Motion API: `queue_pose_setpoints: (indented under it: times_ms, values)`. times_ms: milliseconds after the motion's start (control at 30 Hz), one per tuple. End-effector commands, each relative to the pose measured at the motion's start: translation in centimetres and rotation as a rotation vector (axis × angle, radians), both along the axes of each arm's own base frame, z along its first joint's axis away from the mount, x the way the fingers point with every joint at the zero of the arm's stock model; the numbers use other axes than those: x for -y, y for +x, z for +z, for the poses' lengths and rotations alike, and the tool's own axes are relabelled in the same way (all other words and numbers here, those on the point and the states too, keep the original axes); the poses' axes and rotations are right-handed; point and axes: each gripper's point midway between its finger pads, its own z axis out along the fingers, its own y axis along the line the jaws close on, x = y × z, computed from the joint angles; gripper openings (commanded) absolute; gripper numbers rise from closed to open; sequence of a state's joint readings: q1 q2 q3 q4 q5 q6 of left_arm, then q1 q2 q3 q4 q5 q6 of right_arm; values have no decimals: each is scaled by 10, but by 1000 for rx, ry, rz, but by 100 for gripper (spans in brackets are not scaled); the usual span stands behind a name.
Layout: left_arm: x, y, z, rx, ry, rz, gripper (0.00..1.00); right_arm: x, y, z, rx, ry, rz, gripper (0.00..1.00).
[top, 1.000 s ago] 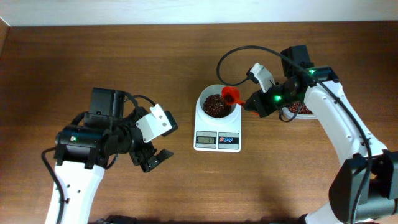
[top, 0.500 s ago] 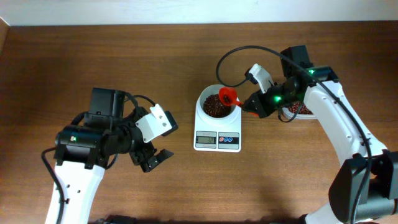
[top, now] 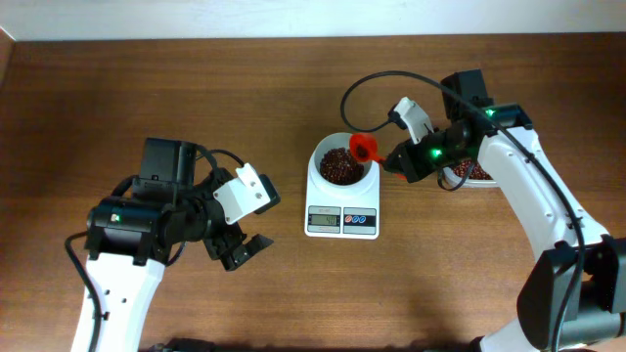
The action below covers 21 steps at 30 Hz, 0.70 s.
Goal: Scoop and weigh 50g on scale
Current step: 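Tilt the scoop with the right gripper, pouring beans gradually into the bowl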
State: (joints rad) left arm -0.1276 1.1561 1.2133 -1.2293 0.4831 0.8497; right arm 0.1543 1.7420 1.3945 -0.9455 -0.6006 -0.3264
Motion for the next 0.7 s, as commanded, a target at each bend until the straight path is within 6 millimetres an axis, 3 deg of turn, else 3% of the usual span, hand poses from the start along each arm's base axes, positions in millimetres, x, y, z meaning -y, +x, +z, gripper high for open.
queue_pose_setpoints:
  times_ms: [0, 133, 267, 467, 567, 667]
  values:
    - [1, 0, -1, 1, -10, -16, 99, 2, 0, -3, -13, -24, -25, 4]
    - [1, 0, -1, 1, -10, -16, 99, -26, -17, 20, 57, 173, 188, 4]
    - [1, 0, -1, 1, -10, -16, 99, 7, 1, -6, -16, -52, -43, 4]
    - [1, 0, -1, 1, -10, -16, 99, 3, 0, -5, -18, -39, -34, 4]
    - [1, 0, -1, 1, -10, -16, 99, -28, -18, 20, 63, 171, 201, 4]
    - [1, 0, -1, 1, -10, -16, 99, -2, -3, -1, 8, -11, 28, 4]
